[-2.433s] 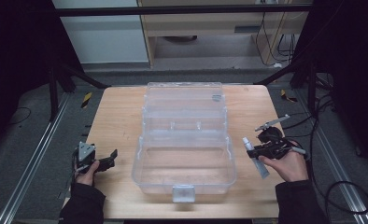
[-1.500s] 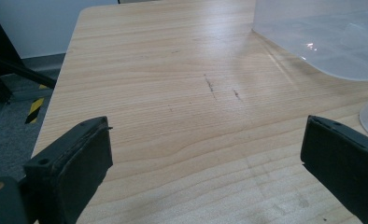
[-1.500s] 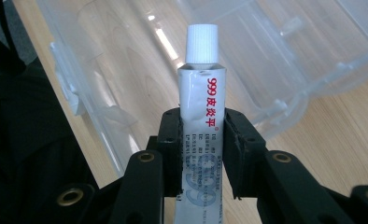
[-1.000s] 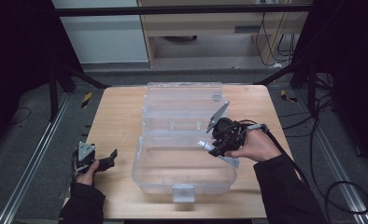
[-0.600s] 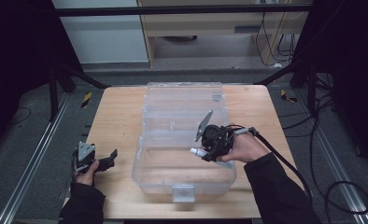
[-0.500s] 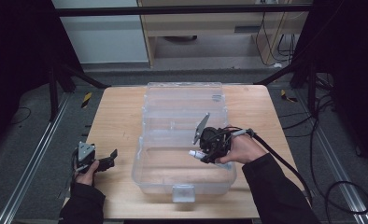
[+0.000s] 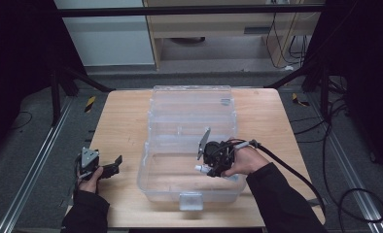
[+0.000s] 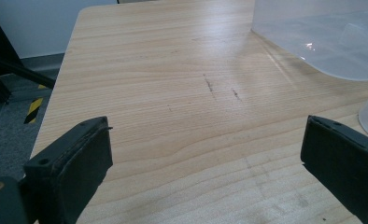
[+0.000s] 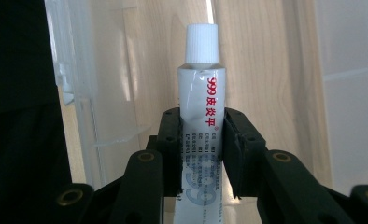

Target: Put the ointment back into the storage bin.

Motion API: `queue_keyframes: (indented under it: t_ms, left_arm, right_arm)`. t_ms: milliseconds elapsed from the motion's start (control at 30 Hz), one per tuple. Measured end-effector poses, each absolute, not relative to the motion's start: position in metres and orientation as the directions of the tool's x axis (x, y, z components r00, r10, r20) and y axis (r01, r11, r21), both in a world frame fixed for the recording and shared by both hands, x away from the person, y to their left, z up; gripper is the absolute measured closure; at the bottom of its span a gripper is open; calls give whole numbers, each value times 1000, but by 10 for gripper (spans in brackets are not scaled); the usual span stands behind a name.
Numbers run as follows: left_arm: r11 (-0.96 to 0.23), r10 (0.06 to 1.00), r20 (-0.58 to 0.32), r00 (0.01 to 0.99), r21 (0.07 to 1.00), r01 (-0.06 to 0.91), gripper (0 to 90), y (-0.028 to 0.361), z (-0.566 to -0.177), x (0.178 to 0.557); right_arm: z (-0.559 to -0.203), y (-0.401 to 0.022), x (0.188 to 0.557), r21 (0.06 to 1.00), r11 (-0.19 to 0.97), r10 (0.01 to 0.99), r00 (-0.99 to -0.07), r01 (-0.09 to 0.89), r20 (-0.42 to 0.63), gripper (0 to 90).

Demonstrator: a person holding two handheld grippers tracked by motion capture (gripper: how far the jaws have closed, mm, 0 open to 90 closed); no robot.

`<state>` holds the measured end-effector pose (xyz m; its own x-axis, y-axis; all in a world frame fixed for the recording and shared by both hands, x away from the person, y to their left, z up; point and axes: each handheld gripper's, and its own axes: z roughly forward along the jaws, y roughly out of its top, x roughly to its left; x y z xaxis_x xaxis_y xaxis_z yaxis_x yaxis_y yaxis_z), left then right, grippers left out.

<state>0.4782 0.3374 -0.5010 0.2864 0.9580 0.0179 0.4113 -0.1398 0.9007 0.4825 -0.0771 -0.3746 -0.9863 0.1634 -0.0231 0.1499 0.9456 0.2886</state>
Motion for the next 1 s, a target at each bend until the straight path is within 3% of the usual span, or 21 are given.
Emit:
queue_keyframes:
  t_ms: [1000]
  left_arm:
    - [-139, 958, 17, 287, 901, 411, 16, 337, -501, 478]
  right_arm:
    - [-427, -69, 486, 184, 979, 92, -996, 89, -6, 696]
